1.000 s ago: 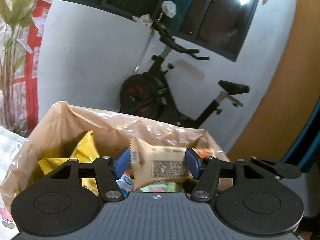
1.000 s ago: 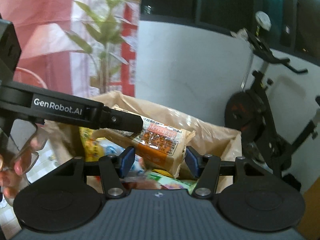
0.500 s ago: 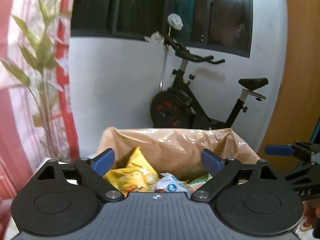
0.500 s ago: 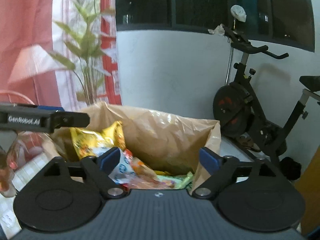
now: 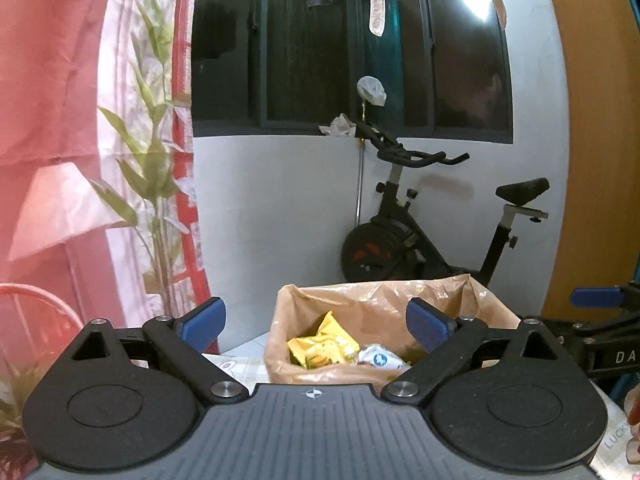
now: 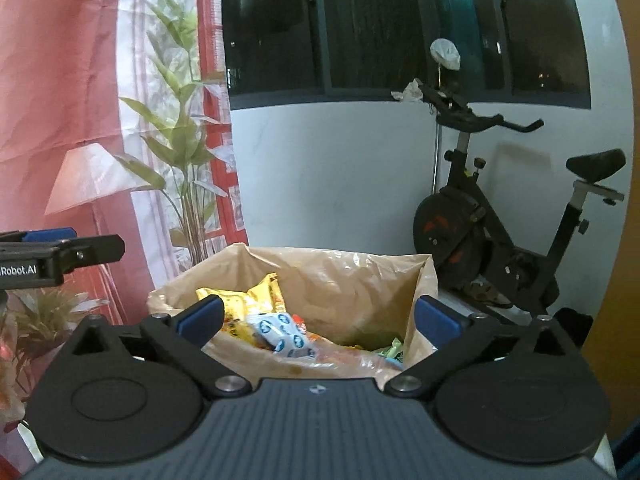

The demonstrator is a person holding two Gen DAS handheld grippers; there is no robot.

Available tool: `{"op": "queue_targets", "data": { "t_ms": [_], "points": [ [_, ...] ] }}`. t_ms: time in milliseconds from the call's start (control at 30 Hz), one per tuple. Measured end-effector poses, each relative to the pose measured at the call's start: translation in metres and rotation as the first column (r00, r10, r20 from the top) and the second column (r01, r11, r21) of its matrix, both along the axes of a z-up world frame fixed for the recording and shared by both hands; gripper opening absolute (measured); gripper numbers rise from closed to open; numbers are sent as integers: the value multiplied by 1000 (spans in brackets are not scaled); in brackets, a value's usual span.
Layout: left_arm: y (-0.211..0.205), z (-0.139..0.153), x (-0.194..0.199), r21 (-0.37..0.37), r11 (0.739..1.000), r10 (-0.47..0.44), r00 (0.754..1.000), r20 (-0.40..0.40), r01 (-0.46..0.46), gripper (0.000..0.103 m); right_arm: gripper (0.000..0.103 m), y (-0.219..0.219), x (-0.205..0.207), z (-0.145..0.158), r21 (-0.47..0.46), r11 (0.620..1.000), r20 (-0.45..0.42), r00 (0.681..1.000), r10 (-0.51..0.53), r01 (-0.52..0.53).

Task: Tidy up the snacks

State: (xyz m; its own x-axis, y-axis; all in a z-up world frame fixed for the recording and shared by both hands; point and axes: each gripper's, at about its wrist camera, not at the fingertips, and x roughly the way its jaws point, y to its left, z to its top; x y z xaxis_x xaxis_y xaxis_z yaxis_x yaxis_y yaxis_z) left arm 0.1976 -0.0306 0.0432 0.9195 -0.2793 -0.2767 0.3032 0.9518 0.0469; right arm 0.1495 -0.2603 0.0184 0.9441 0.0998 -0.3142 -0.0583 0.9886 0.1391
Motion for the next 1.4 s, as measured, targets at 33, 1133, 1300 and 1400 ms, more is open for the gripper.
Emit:
{"op": "queue_targets", "data": {
  "t_ms": [33,1133,1300,1400],
  "points": [
    [2,1,-6,-7,1000,-3,1000,3,3,98,103,3,-5,1,1,1000,4,1000,-2,2],
    [15,-3,-46,-47,998,35,999,11,-35,98,103,20,-48,5,15,1000,33,999,-20,19],
    [16,-4,-46,-51,998,36,999,4,-36,98,103,20,-48,4,16,1000,33,999,-20,20],
    [15,-4,-45,-50,998,32,999,2,-32,98,103,21,-48,4,17,1000,30,999,-20,20]
  ]
}}
